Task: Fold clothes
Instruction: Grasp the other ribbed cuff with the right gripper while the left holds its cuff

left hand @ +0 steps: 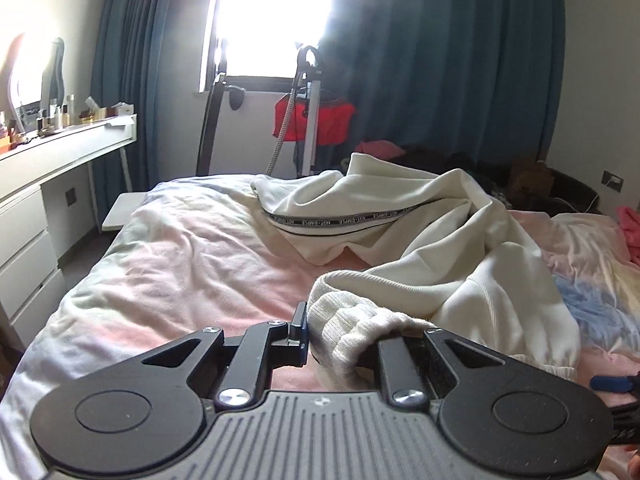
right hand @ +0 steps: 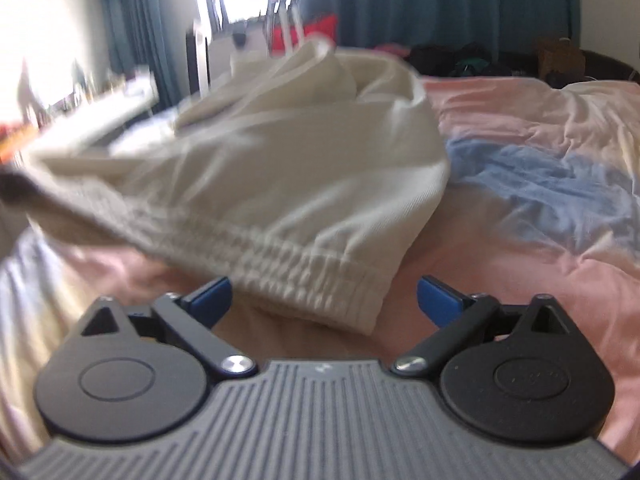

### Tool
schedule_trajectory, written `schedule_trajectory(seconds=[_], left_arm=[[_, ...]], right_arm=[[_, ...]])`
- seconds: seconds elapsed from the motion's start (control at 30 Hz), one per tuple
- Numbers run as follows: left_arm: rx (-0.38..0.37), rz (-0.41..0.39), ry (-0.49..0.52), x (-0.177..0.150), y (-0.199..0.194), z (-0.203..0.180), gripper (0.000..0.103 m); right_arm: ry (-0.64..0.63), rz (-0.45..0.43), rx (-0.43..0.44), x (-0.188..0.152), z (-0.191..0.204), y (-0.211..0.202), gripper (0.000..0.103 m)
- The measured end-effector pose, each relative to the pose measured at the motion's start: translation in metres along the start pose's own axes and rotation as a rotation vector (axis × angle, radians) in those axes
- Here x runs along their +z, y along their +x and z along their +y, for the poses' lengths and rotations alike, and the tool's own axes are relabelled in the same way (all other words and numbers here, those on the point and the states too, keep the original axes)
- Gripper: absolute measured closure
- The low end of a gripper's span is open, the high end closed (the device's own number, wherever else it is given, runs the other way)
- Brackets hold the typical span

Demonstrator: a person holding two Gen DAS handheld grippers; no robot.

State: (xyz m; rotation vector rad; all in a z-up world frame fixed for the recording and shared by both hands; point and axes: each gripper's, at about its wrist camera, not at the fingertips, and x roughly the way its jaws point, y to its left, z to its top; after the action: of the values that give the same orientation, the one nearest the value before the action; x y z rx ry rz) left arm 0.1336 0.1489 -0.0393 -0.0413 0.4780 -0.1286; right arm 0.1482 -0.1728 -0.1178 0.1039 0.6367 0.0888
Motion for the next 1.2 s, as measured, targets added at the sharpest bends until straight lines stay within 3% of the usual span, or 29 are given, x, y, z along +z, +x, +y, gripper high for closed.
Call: schedule_trajectory(seconds=[0.07, 0.13, 0.27, 0.37, 0.57, 0.7, 0.77, 0.83, 1.0, 1.13, 1.2], left_arm=[[-0.008, -0.008, -0.004, 0.002, 0.012, -0.001, 0.088], [-0.017, -0.001, -0.027, 0.003, 0.016, 0.002, 0.088], [-0.040, 0.001, -0.051, 0.003, 0.016, 0.006, 0.088], [-0.045, -0.003, -0.056, 0.003, 0.015, 0.005, 0.088], [-0.033, 0.017, -0.030, -0.001, 0.018, 0.000, 0.088], [-0.043, 0.019, -0.030, 0.000, 0.015, 0.001, 0.088], [-0.055, 0.033, -0.022, -0.002, 0.013, -0.001, 0.088], [-0.072, 0.057, -0.004, -0.004, 0.011, -0.005, 0.088], [-0.112, 0.115, 0.039, -0.011, 0.004, -0.014, 0.087], [-0.144, 0.162, 0.074, -0.016, 0.000, -0.021, 0.086], [-0.156, 0.190, 0.092, -0.019, -0.002, -0.024, 0.086]], right_arm=[[-0.037, 0.057, -0.020, -0.004, 0.007, 0.014, 0.016], [-0.076, 0.069, -0.056, -0.007, 0.012, 0.026, 0.029], [0.031, -0.099, -0.107, 0.003, -0.002, 0.014, 0.032], [0.186, -0.209, -0.115, 0.011, -0.026, 0.006, 0.032], [0.278, -0.127, -0.083, 0.004, -0.041, 0.032, 0.034], [0.234, -0.140, -0.075, 0.009, -0.030, 0.026, 0.066], [0.213, -0.138, -0.062, 0.012, -0.025, 0.020, 0.072], [0.238, -0.179, -0.049, 0.016, -0.028, -0.001, 0.085], [0.187, -0.388, -0.052, 0.034, -0.023, -0.077, 0.091], [0.082, -0.362, -0.089, 0.036, -0.015, -0.103, 0.091], [0.062, -0.229, -0.107, 0.027, -0.016, -0.093, 0.091]])
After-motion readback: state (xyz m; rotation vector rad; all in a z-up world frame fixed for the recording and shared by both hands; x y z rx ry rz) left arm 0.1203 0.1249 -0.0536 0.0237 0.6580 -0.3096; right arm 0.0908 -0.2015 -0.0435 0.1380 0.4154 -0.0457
